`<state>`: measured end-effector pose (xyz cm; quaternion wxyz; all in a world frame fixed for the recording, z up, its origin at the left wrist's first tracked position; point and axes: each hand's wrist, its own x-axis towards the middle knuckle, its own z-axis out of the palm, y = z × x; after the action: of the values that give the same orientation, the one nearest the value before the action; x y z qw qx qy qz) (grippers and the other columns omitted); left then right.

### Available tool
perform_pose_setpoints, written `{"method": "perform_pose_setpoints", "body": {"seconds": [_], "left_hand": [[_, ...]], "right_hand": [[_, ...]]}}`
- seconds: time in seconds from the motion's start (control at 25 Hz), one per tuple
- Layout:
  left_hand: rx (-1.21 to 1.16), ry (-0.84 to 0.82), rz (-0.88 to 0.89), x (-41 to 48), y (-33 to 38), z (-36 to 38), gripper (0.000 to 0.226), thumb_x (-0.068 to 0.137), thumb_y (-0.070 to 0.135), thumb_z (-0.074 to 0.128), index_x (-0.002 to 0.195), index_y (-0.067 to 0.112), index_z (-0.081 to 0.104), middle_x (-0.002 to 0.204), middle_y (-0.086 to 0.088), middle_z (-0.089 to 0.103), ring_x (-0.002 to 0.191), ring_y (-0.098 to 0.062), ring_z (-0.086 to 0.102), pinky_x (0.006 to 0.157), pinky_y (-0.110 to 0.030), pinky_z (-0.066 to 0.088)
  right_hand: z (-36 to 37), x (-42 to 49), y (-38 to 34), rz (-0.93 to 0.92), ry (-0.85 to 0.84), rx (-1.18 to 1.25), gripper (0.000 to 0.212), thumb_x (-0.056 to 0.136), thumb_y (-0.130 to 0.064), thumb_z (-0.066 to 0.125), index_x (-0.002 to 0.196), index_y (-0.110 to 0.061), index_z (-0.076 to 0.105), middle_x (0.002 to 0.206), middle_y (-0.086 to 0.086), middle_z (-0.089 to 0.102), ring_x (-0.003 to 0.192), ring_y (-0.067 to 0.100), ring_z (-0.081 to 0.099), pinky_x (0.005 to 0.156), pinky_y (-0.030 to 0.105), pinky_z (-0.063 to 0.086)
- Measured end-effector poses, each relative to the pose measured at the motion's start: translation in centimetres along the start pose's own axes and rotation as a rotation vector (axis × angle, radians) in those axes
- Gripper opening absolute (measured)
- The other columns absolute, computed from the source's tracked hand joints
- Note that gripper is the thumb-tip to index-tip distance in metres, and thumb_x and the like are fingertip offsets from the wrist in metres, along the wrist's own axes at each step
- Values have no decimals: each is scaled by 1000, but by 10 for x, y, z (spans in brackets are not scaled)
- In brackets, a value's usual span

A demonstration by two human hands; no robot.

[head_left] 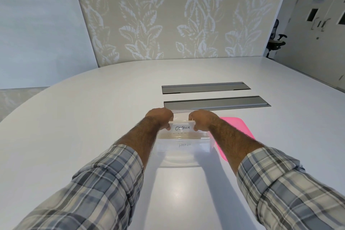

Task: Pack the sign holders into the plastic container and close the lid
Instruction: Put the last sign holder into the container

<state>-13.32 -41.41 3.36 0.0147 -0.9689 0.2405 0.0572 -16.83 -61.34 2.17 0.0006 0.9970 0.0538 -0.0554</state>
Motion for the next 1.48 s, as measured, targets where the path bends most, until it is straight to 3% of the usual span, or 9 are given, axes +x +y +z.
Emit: {"method": "perform_pose_setpoints", "body": {"seconds": [0.44, 0.92, 1.28, 1.36, 1.48], "left_hand": [[78, -35, 25, 2, 8, 3, 40, 83, 26, 76, 120, 18, 64, 120, -3, 66, 102, -25, 63, 71, -32, 42], [109, 2, 32, -1, 6, 12, 40, 87, 30, 70, 125, 21, 63, 126, -4, 63, 112, -27, 61, 82, -35, 46], [-4, 112, 33, -16, 8, 3, 36, 92, 43, 55, 125, 30, 61, 132, 3, 59, 120, -21, 55, 93, -37, 45], [-3, 192, 47, -21, 12, -1, 38, 94, 44, 52, 127, 29, 61, 135, 3, 58, 123, -22, 53, 95, -37, 43], [46, 277, 97, -31, 15, -6, 49, 98, 48, 45, 141, 25, 50, 152, -2, 43, 138, -24, 39, 109, -41, 34]], "right_hand": [[9, 5, 1, -13, -37, -21, 48, 77, -15, 74, 122, -18, 59, 123, 1, 63, 113, 22, 56, 85, 33, 45], [10, -1, -1, -26, -43, -40, 46, 81, -20, 71, 124, -18, 58, 126, 1, 62, 114, 21, 56, 93, 38, 49], [-9, -22, 5, -59, 130, 25, 25, 87, -34, 55, 108, -22, 62, 114, -3, 65, 101, 18, 58, 85, 34, 50], [-13, -27, 5, -52, 170, 37, 29, 89, -40, 52, 109, -21, 61, 115, -2, 65, 101, 19, 58, 86, 35, 49], [-16, -37, 4, -38, 209, 40, 54, 91, -56, 47, 130, -20, 53, 131, 2, 60, 117, 23, 55, 99, 41, 44]]}}
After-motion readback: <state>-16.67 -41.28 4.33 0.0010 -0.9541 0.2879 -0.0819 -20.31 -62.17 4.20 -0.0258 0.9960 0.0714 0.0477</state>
